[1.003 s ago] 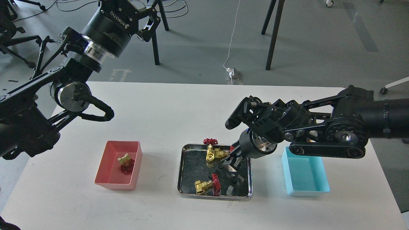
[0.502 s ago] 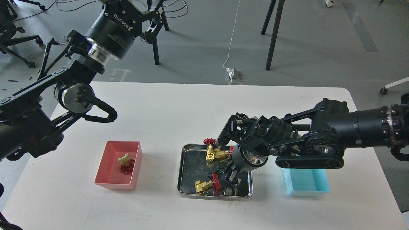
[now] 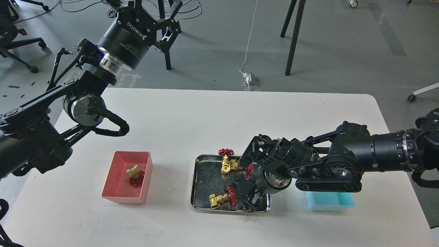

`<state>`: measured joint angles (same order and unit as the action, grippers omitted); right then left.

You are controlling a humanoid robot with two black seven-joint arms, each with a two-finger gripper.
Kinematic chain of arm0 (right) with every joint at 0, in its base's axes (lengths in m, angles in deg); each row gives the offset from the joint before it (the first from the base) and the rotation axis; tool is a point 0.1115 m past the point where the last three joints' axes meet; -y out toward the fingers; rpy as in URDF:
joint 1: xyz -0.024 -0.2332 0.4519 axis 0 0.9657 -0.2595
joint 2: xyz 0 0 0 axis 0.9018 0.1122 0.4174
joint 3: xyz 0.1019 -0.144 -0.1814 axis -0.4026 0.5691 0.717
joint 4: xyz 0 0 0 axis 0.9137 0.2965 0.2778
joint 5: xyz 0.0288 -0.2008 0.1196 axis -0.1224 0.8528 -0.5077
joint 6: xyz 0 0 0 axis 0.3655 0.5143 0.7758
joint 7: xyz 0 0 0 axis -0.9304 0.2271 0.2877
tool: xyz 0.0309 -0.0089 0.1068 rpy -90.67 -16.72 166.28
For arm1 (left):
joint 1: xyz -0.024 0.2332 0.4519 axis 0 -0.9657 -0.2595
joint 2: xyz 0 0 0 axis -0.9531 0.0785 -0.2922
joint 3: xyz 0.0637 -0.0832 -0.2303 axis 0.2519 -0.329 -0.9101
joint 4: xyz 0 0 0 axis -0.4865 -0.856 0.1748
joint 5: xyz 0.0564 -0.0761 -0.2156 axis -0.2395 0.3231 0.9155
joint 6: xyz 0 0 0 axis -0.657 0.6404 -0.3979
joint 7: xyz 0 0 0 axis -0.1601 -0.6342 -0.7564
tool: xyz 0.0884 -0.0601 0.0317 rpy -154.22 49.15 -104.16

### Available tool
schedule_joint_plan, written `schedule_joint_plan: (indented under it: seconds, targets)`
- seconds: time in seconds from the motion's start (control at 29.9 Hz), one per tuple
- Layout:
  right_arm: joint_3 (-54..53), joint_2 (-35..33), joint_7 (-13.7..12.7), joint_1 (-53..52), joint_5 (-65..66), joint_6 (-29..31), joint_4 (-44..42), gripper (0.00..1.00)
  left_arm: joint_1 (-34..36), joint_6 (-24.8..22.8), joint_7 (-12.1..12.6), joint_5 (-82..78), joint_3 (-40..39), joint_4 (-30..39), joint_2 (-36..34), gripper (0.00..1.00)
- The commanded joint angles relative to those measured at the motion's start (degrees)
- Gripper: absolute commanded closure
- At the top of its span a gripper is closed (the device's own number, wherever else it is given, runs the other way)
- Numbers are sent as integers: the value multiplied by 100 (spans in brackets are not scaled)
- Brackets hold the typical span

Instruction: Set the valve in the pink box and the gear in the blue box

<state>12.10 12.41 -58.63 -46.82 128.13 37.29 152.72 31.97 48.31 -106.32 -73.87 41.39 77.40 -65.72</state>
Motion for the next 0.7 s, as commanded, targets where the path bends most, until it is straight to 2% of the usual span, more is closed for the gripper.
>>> schedule_joint_plan:
  seconds: [0.0, 0.4, 0.67]
  targets:
    - [-9, 143, 1, 88, -9, 1, -109, 50, -54, 1, 0, -1, -7, -1, 0, 19]
    - [9, 302, -16, 150, -1, 1, -320, 54, -115, -8, 0, -1, -7, -9, 0, 19]
    - [17, 267, -16, 167, 0, 1, -312, 61, -142, -8, 0, -1, -16, -36, 0, 19]
